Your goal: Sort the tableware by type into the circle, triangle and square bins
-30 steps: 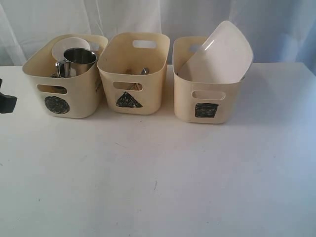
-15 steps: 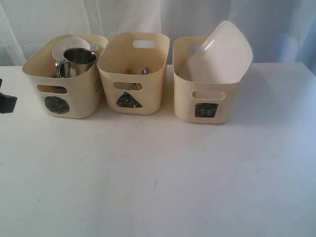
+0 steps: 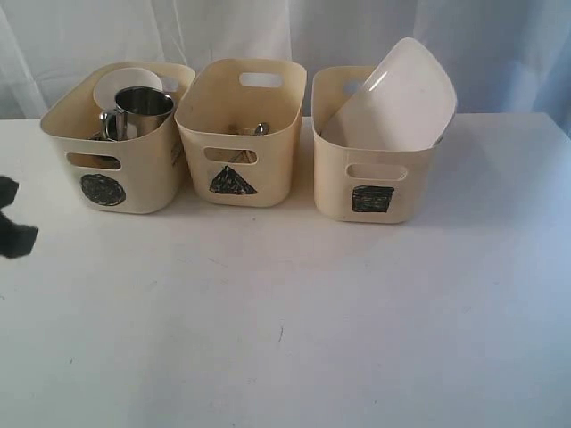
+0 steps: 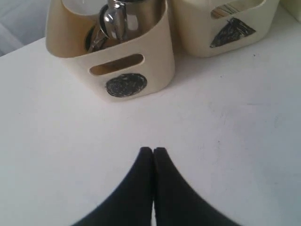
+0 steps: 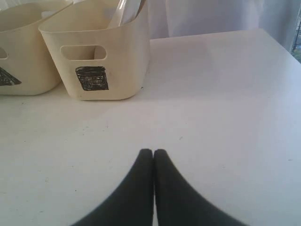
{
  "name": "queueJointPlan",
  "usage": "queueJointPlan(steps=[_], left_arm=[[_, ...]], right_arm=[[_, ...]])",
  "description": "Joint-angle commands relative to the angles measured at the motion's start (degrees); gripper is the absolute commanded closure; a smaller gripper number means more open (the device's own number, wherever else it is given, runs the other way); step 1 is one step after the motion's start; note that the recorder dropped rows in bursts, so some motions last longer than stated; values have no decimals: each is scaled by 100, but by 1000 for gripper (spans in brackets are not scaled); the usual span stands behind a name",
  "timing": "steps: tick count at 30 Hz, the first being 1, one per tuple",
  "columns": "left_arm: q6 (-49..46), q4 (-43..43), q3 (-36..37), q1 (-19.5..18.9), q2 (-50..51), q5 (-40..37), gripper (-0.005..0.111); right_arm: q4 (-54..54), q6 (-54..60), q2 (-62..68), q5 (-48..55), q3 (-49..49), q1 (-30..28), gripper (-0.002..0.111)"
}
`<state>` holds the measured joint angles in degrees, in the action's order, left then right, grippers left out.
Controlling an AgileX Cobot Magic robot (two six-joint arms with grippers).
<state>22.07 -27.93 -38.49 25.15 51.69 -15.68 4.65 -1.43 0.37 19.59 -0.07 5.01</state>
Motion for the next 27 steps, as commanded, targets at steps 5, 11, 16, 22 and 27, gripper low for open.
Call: queueJointPlan(steps=[5,11,16,22,27], left_arm=[[-414,922,1267,-725,-981,397,107],[-812,1458,1933,-1580,-1978,505,107],[-1510,2233,2467,-2145,-2809,594,107],[-1710,2630,3001,-2674,-3704,512,107],[-1829,2870,3267,-2945,-4236,206,107]], right_arm=[[-15,-27,-37,1,7,-48,108],[-15,-27,-37,1,7,-48,108],[-15,-27,-37,1,7,-48,108],[-15,-27,-37,1,7,-48,108],[-15,-27,-37,1,7,-48,108]])
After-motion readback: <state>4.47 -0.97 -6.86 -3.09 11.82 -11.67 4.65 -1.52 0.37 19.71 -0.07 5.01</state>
